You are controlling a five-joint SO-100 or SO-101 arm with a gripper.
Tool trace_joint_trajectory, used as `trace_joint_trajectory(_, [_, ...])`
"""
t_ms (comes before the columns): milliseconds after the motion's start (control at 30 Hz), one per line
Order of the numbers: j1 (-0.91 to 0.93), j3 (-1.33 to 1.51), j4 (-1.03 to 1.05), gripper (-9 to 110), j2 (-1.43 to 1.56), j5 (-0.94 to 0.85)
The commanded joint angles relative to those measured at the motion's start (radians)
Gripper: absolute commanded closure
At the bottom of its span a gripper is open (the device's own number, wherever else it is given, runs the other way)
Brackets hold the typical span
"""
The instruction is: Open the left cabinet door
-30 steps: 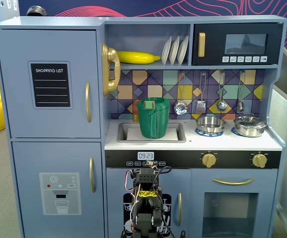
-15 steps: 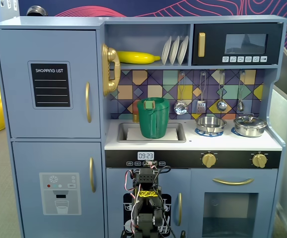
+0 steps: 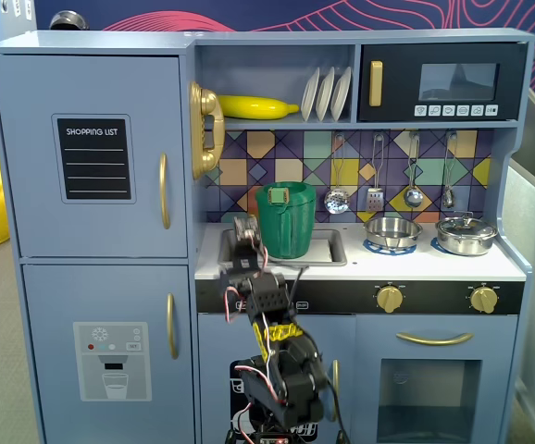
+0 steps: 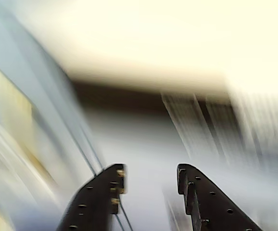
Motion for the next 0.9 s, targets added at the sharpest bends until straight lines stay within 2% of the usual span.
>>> trace_joint_trajectory(0, [-0.084, -0.239, -0.149, 88, -0.127, -0.025])
trace_joint_trajectory(333, [-0.21, -0.385, -0.469, 84, -0.325, -0.083])
trace_joint_trajectory(433, [-0.236, -0.394, -0.502, 85, -0.354, -0.12])
trace_joint_trajectory(867, [-0.221, -0.428, -0.643, 85, -0.502, -0.077])
